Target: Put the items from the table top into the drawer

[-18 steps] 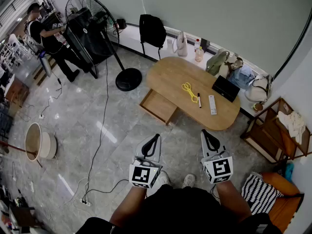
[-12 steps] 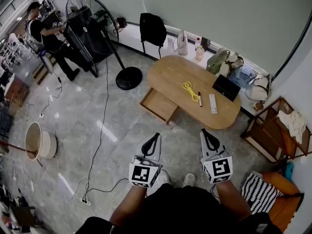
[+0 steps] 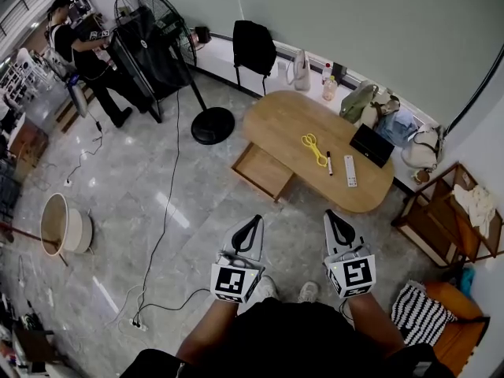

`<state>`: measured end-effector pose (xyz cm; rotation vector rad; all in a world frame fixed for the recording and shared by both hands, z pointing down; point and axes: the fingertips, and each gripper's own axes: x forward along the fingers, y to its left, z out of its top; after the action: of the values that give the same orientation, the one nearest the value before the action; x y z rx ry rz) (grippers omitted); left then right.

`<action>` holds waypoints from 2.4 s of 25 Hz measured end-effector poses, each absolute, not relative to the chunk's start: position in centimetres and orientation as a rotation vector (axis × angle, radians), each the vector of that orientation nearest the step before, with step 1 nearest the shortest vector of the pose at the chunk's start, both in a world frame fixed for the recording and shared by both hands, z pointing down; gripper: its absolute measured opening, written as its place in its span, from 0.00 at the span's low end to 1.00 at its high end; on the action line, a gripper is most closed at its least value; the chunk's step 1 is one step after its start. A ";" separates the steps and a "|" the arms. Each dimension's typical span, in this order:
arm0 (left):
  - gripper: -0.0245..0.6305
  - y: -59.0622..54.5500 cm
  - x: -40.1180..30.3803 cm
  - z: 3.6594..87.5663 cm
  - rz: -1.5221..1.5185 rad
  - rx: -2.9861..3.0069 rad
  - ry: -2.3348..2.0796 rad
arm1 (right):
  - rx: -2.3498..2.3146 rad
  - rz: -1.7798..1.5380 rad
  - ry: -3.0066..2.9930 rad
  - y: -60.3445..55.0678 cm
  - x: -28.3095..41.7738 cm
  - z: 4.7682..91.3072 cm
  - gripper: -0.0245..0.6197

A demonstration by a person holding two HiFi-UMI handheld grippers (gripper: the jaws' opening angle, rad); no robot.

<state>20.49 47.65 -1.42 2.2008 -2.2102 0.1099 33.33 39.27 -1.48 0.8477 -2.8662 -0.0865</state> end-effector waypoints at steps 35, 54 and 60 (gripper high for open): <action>0.07 21.5 3.6 4.3 0.218 2.202 -2.046 | 0.882 0.118 -2.776 13.2 16.9 5.5 0.03; 0.07 5.6 0.8 10.0 0.289 2.201 -1.893 | 0.879 0.209 -2.616 -0.8 13.8 14.3 0.03; 0.07 3.4 -0.7 13.7 0.312 2.260 -1.798 | 0.864 0.224 -2.533 -1.8 12.7 18.9 0.03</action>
<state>-0.69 3.44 13.69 2.2595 -1.7983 0.3125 12.74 -1.80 18.92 0.8639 -2.5333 0.2237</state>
